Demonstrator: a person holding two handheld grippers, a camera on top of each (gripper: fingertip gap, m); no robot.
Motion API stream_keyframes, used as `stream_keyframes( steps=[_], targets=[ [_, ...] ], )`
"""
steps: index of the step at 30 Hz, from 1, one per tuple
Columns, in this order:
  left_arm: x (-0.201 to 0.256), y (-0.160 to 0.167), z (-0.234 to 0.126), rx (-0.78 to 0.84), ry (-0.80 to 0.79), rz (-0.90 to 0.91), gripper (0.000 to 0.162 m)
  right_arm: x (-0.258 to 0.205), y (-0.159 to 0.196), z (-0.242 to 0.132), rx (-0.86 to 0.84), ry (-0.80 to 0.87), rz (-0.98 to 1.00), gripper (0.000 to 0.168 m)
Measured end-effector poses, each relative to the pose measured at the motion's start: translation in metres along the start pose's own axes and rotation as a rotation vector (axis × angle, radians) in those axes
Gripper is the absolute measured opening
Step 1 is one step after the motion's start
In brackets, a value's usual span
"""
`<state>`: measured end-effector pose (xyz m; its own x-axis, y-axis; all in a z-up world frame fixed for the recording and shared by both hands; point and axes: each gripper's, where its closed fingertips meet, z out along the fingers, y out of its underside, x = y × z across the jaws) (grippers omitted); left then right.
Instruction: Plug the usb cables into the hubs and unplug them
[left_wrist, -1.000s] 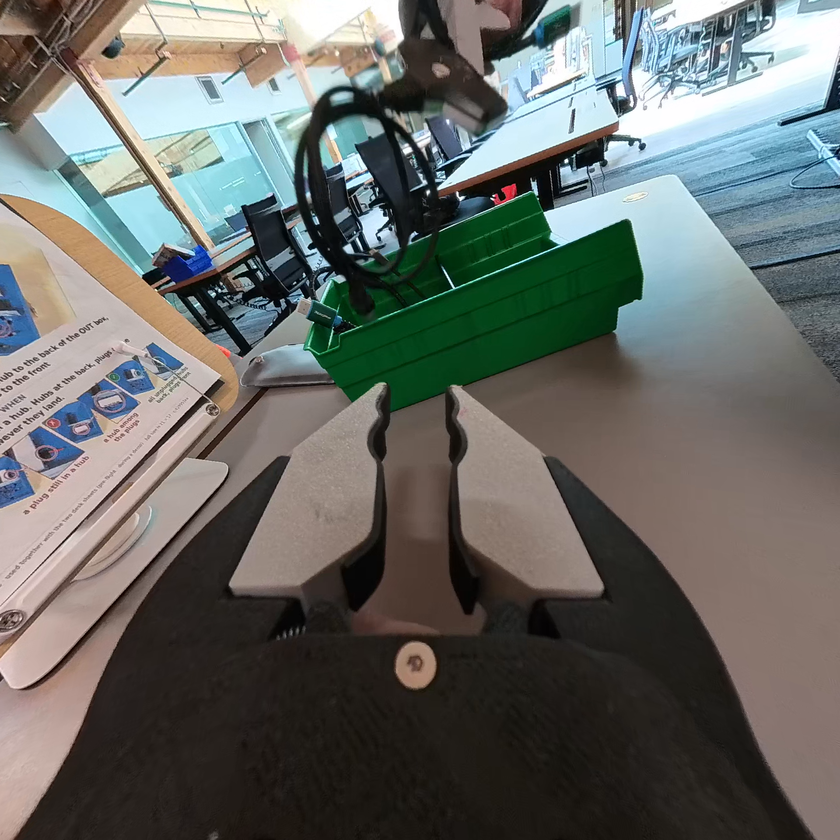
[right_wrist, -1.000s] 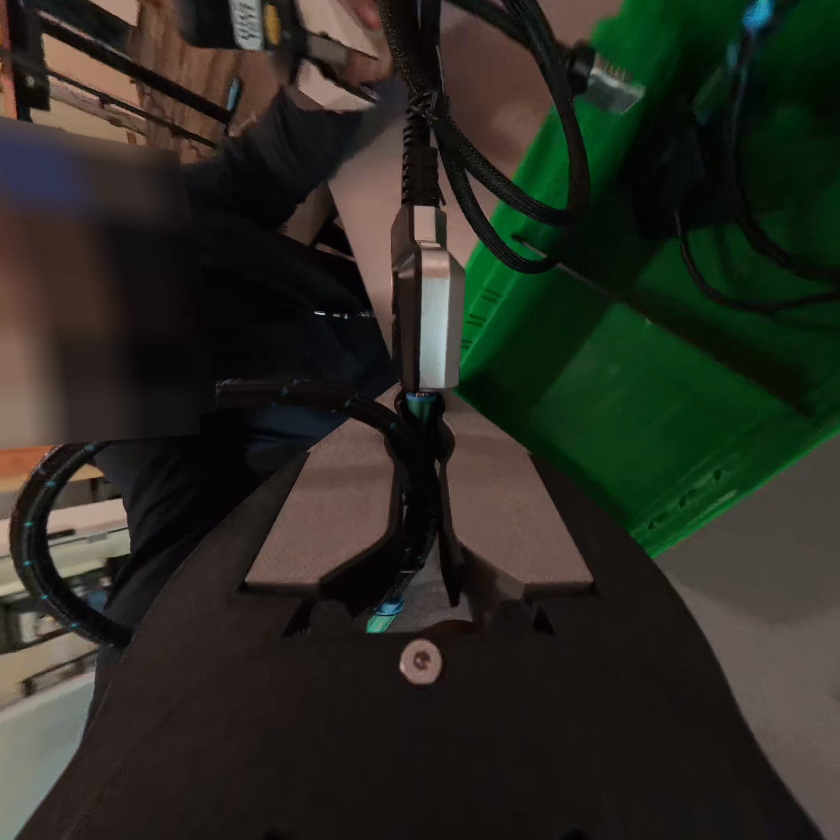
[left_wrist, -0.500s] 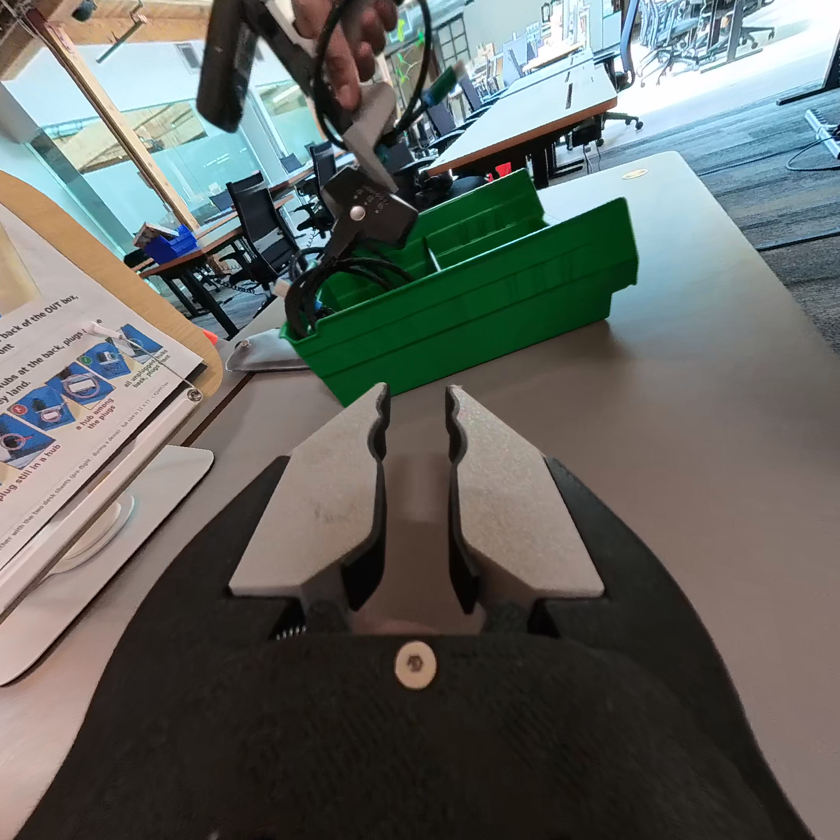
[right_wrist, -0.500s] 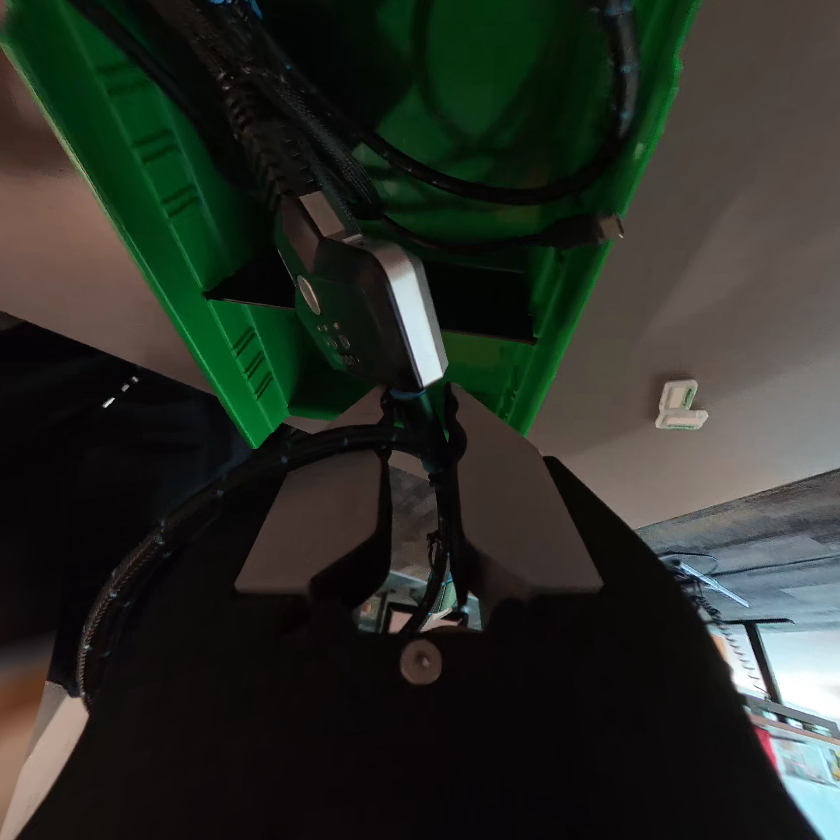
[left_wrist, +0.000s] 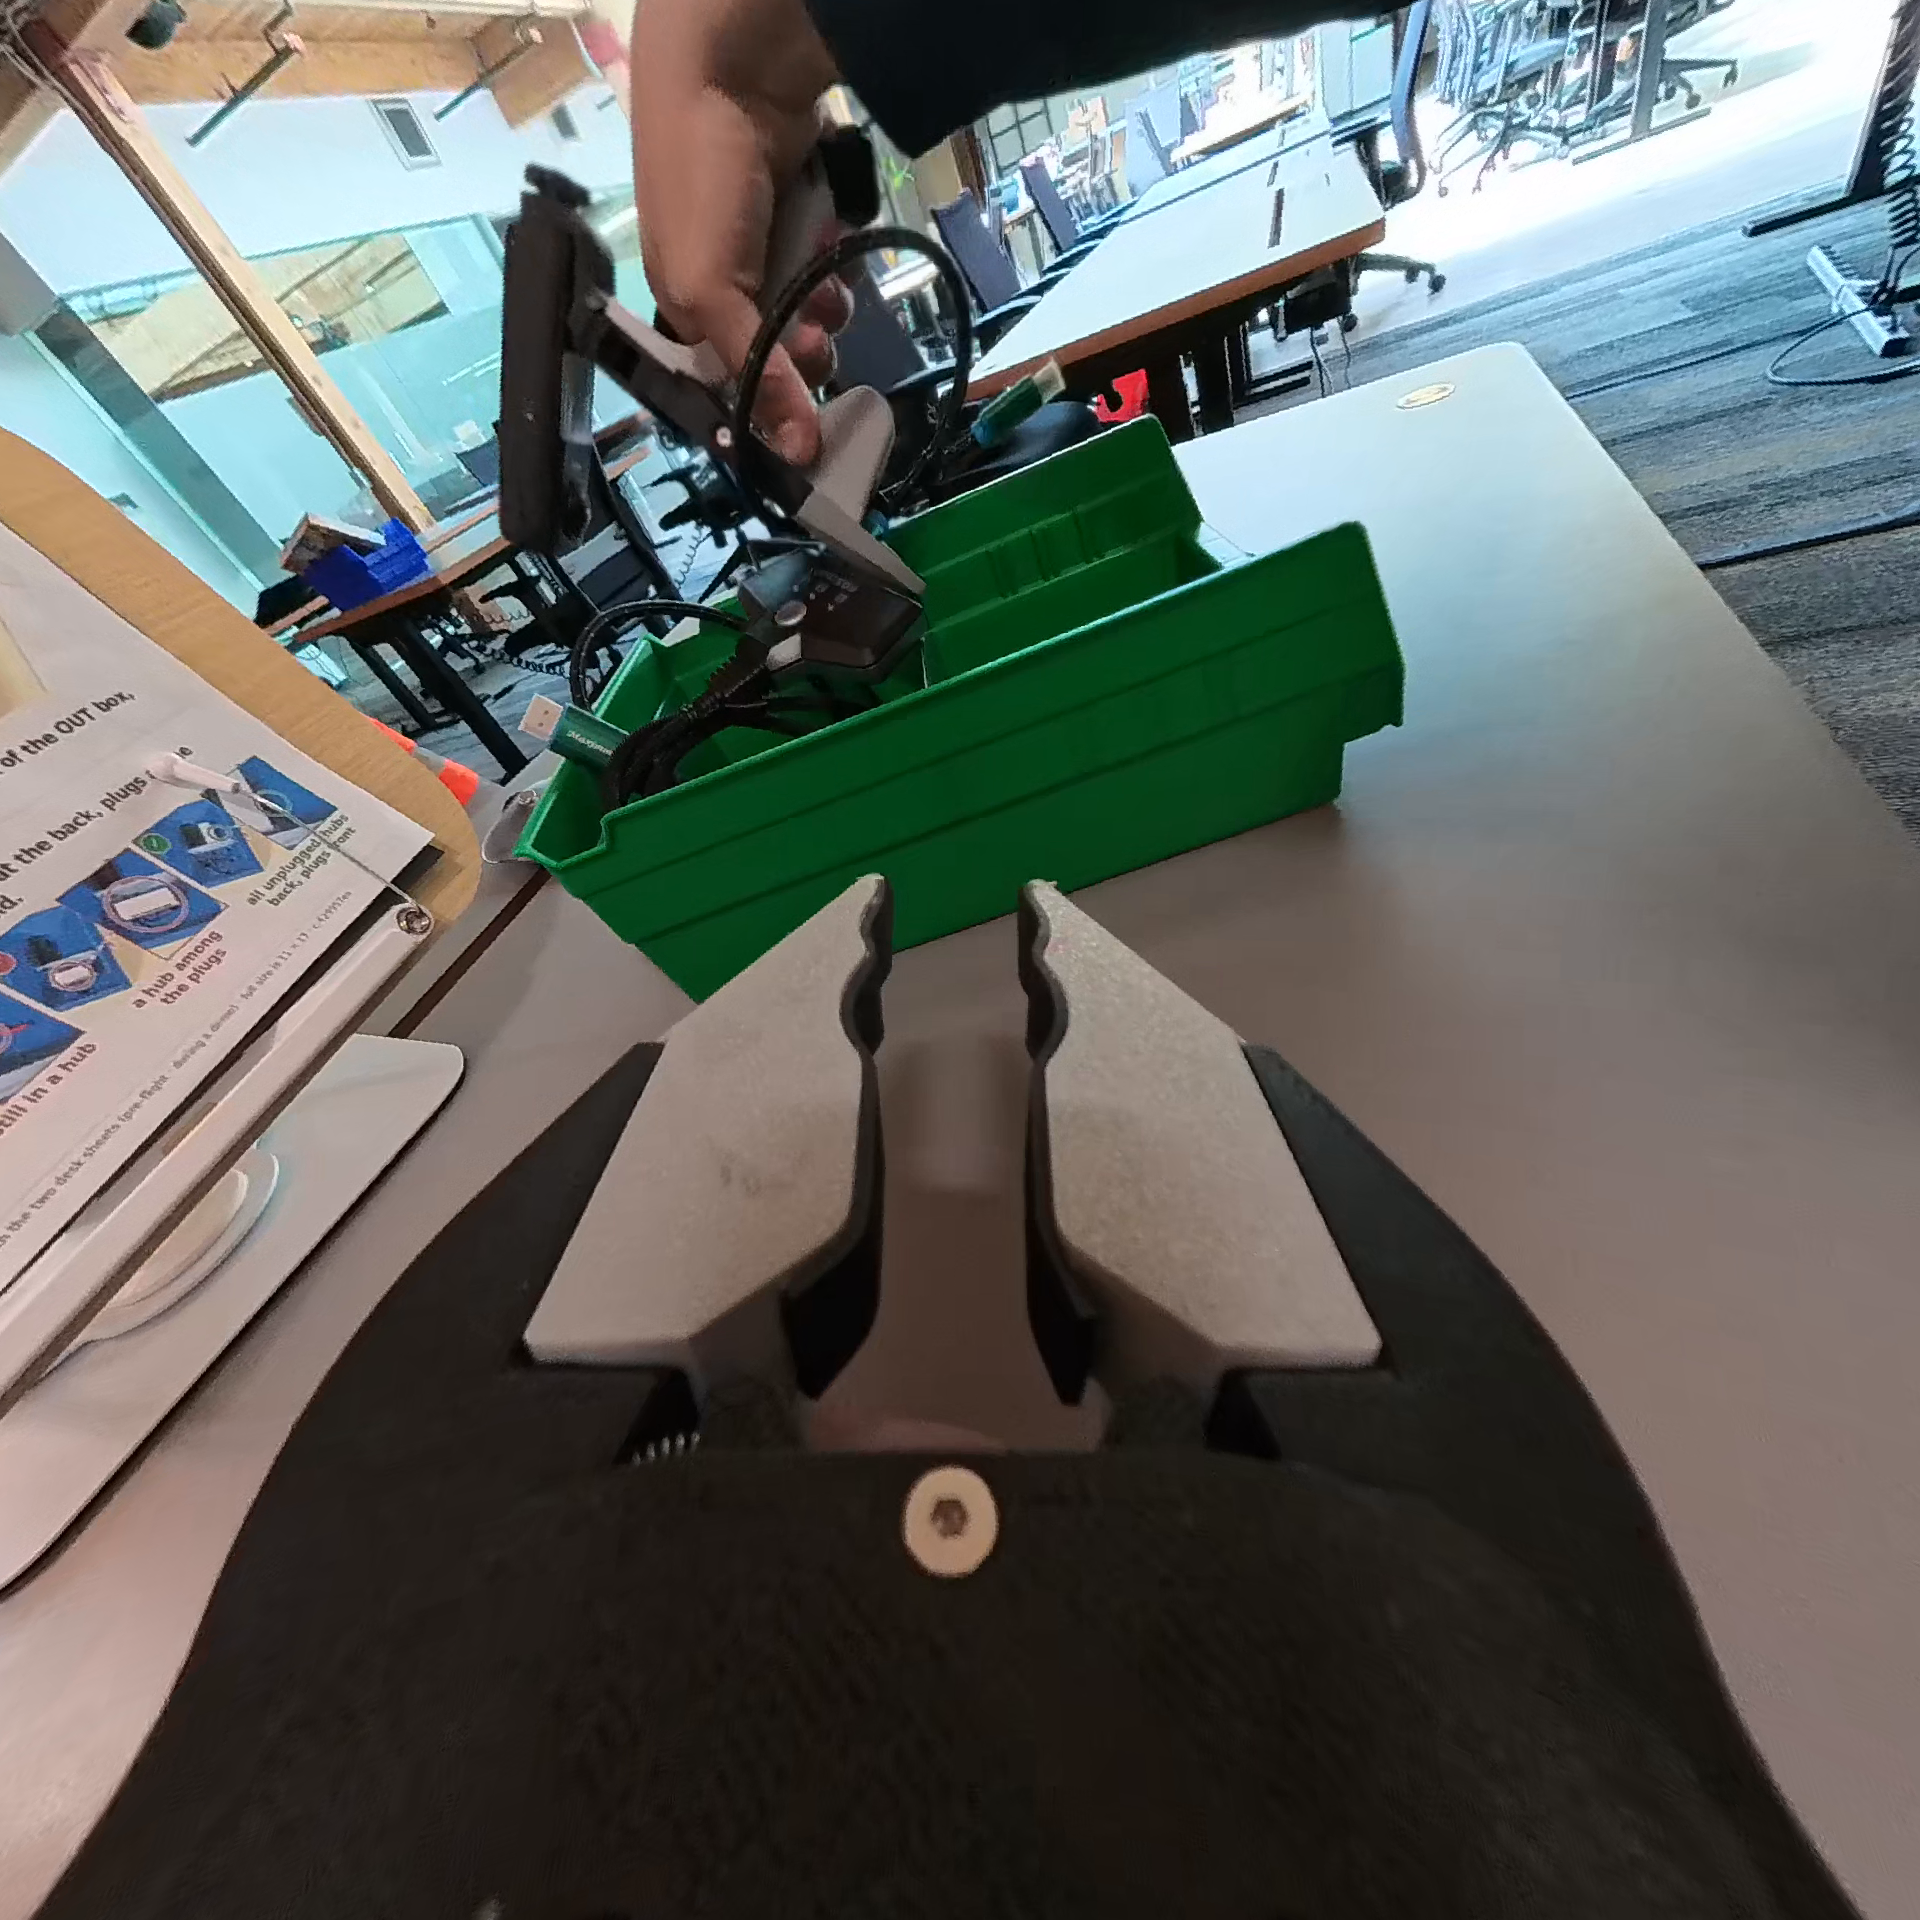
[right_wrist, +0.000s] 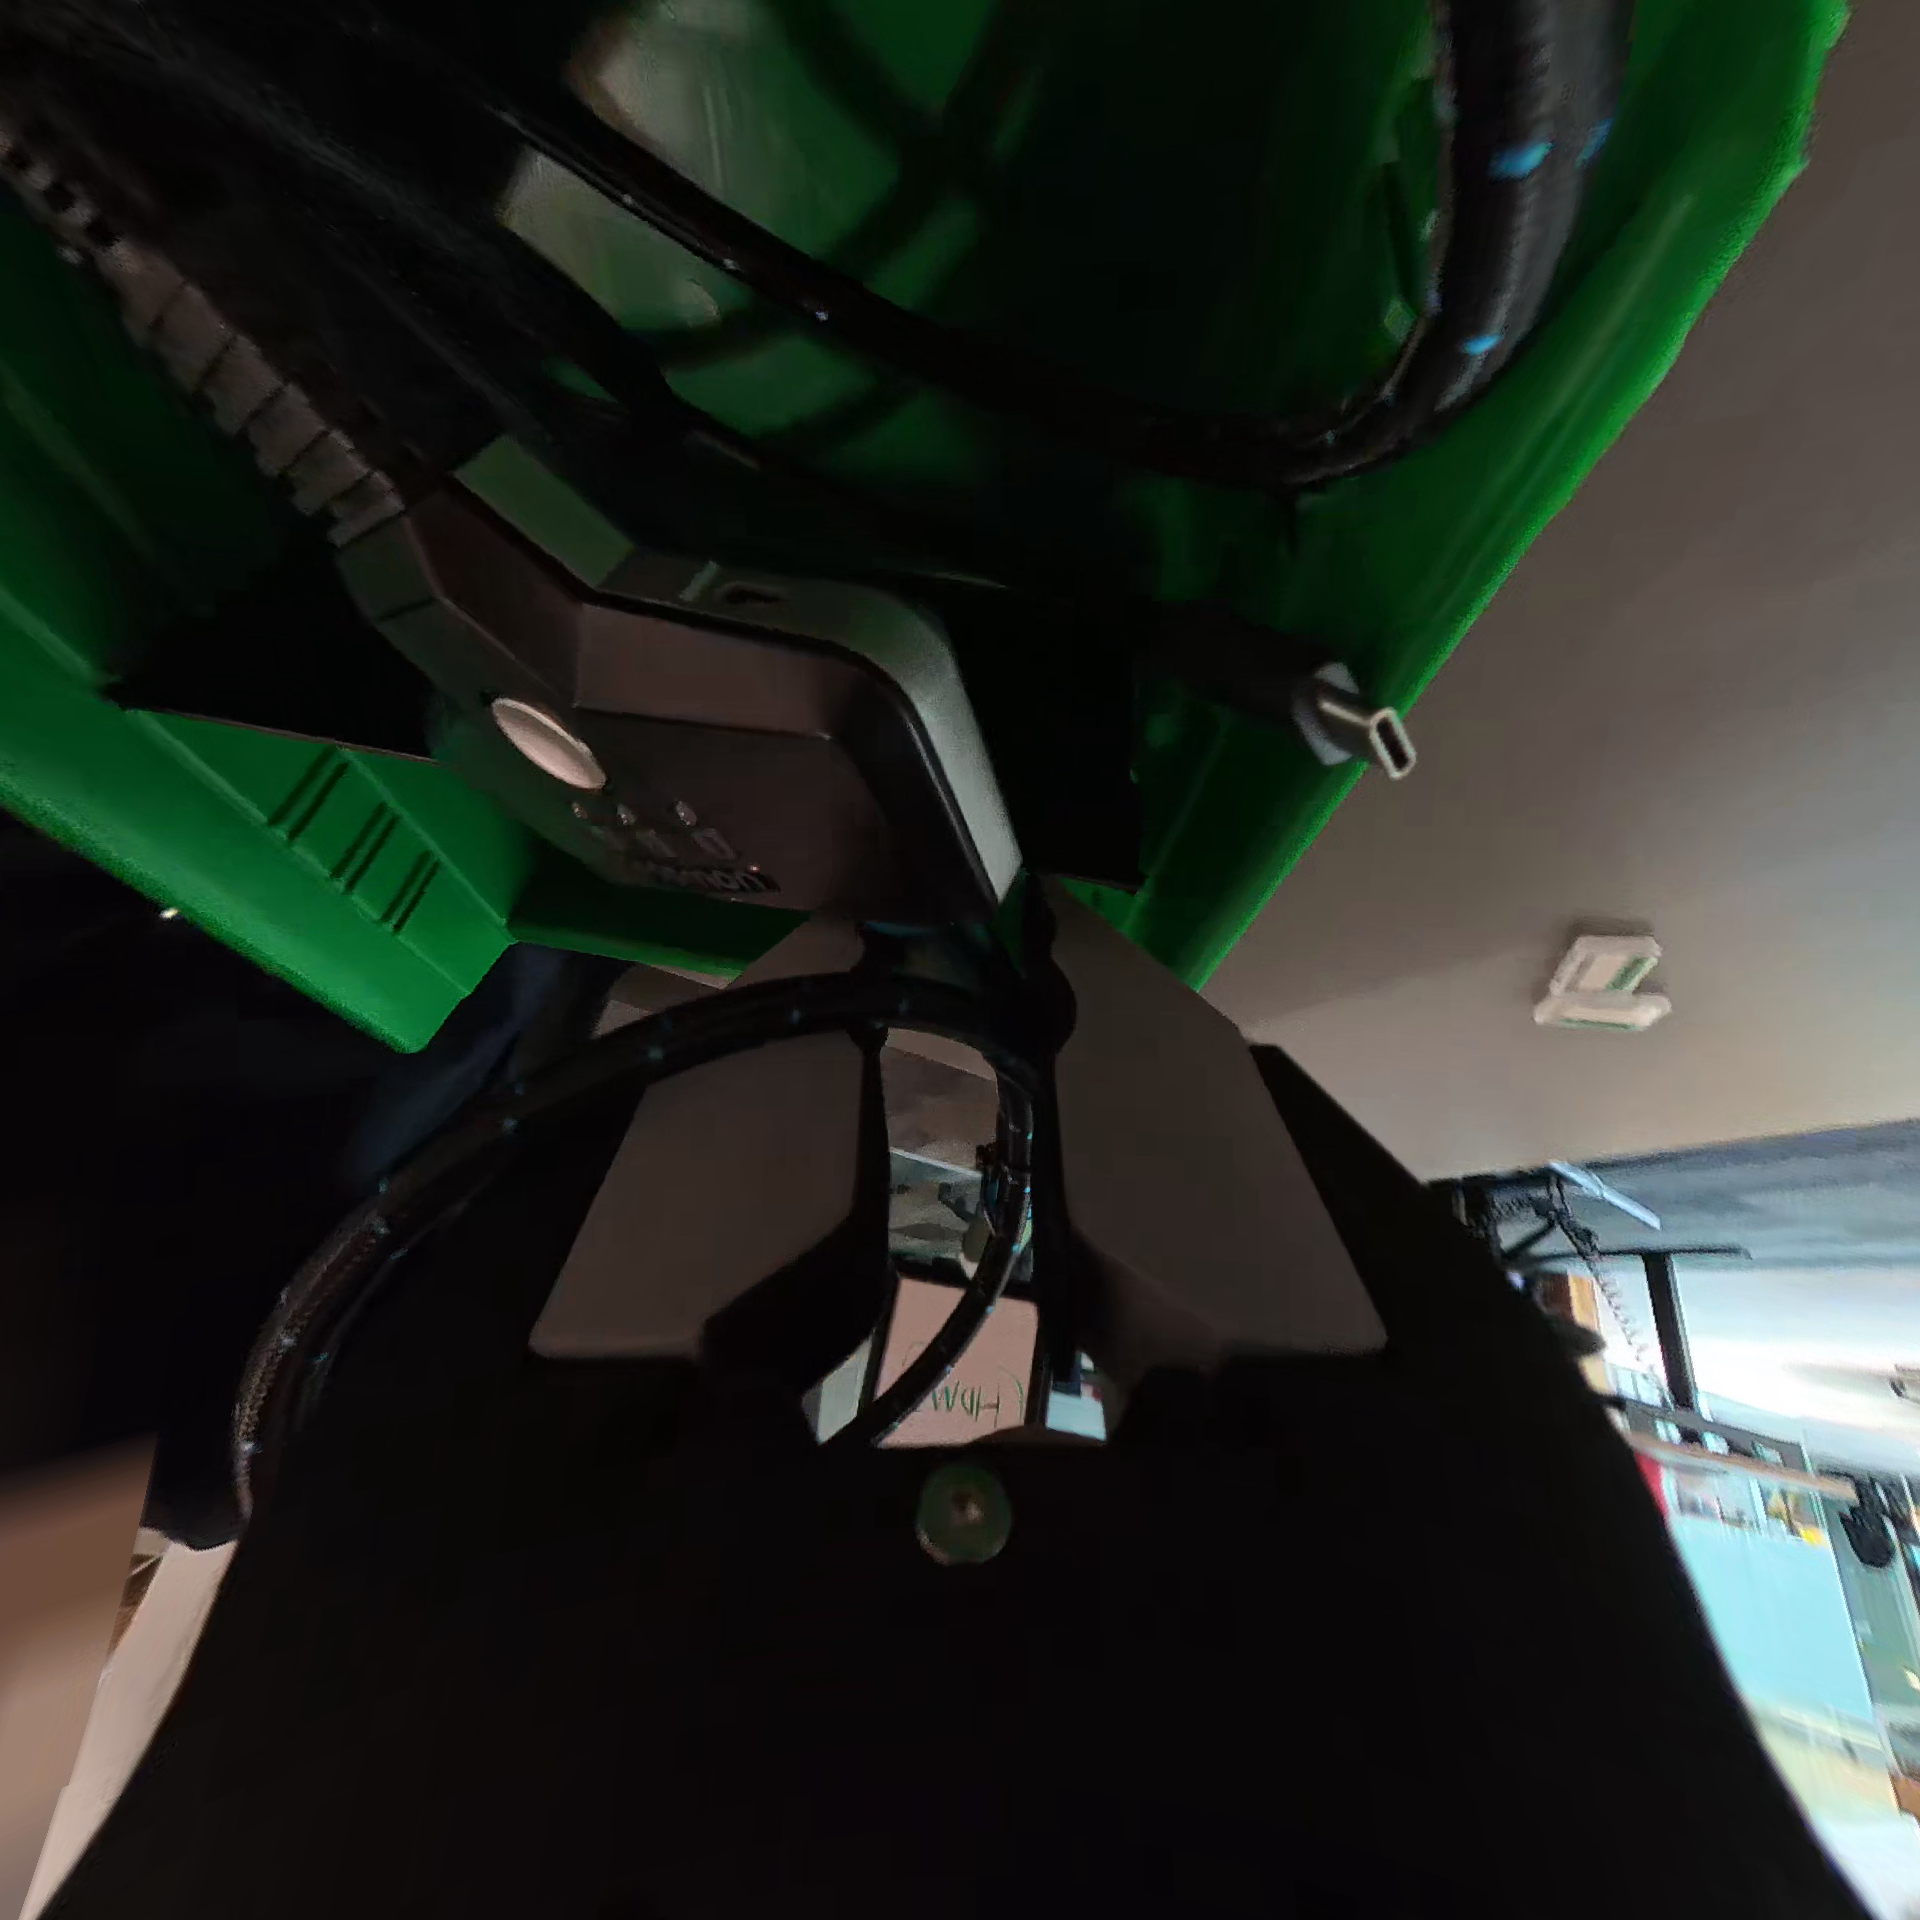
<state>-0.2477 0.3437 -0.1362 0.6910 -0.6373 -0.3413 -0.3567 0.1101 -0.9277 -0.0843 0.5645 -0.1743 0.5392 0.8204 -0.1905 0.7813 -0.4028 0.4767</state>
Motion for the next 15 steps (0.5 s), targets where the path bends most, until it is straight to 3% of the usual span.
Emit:
stream_keyframes(
  steps=[1, 4, 7, 12, 15],
  targets=[
    [0.0, -0.001, 0.0, 0.002, -0.001, 0.004, 0.021, 0.002, 0.0, 0.001, -0.022, 0.03, 0.012, 0.022],
    [0.0, -0.004, -0.003, 0.012, -0.006, 0.009, 0.021, 0.007, 0.002, 0.0, -0.04, 0.144, -0.03, 0.022],
    [-0.001, -0.004, -0.005, 0.018, -0.002, -0.009, 0.021, 0.006, 0.011, -0.02, 0.045, 0.205, -0.101, 0.022],
    [-0.001, -0.004, -0.005, 0.019, 0.004, -0.017, 0.021, 0.012, 0.031, -0.078, 0.326, 0.221, -0.076, 0.034],
    [-0.002, -0.007, -0.006, 0.024, -0.004, -0.007, 0.021, 0.019, 0.028, -0.103, 0.562, 0.225, -0.082, 0.03]
  ],
)
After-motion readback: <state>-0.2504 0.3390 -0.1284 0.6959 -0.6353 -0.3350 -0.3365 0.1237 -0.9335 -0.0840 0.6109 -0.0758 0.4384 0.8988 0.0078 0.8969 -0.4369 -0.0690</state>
